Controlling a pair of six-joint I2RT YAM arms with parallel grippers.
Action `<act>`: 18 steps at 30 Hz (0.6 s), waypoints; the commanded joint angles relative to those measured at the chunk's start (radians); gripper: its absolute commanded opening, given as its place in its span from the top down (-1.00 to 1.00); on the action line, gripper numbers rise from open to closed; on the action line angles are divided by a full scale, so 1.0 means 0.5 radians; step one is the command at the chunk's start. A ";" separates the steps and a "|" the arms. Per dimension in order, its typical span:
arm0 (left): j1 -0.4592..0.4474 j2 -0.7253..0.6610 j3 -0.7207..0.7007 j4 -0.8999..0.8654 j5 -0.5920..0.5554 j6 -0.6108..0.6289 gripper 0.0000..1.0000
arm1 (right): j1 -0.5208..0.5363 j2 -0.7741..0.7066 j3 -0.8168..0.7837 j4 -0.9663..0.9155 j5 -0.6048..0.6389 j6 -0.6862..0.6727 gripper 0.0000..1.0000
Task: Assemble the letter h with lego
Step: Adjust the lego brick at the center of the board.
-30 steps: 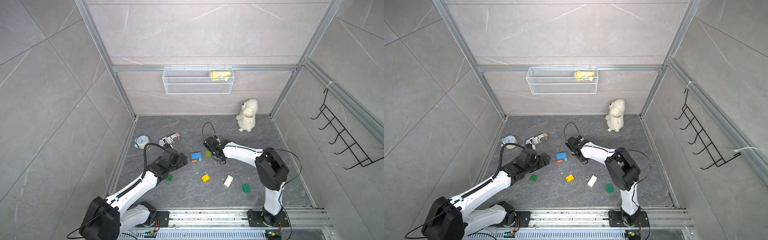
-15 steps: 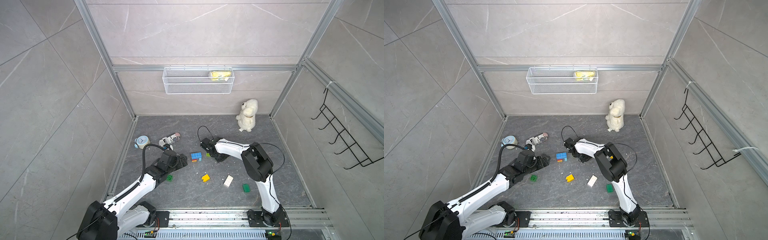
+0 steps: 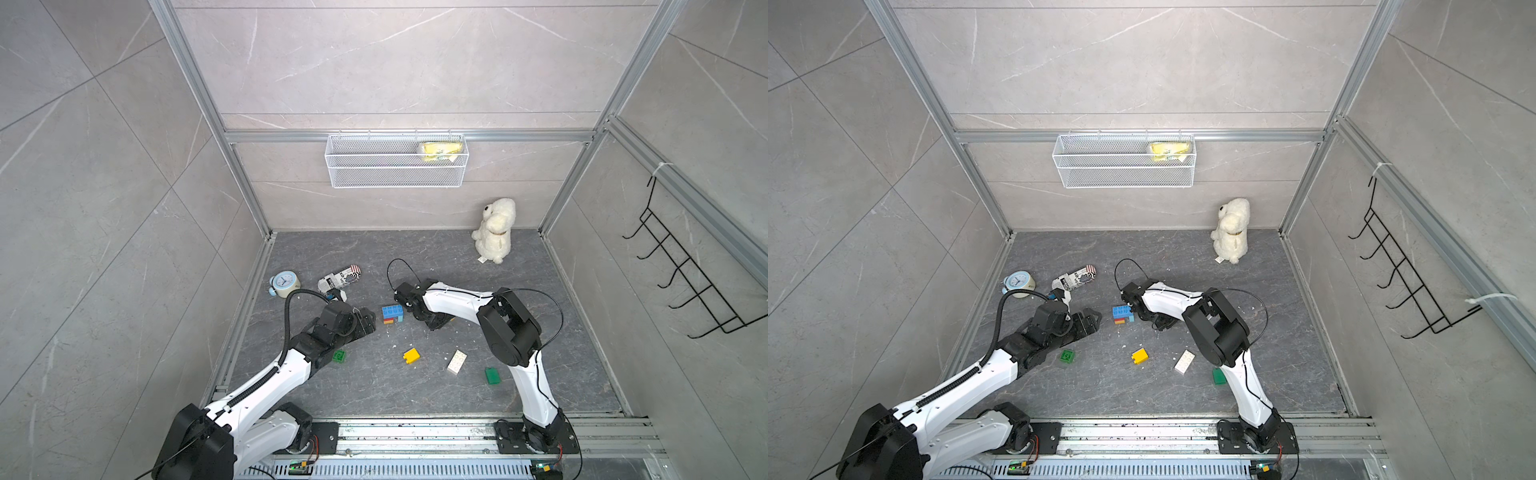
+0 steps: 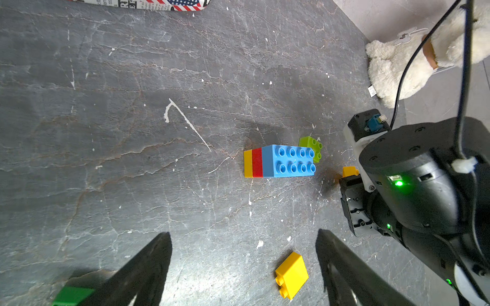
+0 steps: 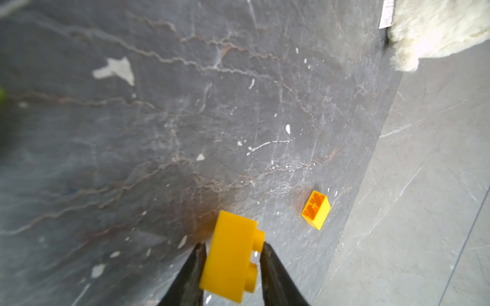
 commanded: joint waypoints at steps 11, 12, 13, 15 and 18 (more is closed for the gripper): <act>-0.006 0.031 0.000 0.084 0.064 -0.015 -0.79 | 0.018 -0.236 -0.100 0.104 -0.172 0.036 -0.14; -0.008 0.037 0.000 0.085 0.064 -0.011 -0.79 | 0.015 -0.283 -0.115 0.131 -0.204 0.033 -0.18; -0.008 0.044 0.003 0.086 0.066 -0.007 -0.80 | 0.007 -0.334 -0.134 0.169 -0.264 0.023 -0.21; -0.010 0.059 0.012 0.083 0.068 0.012 -0.81 | -0.028 -0.461 -0.199 0.261 -0.410 0.024 -0.23; -0.037 0.078 0.039 0.080 0.074 0.066 -0.82 | -0.152 -0.766 -0.453 0.542 -0.688 0.083 -0.31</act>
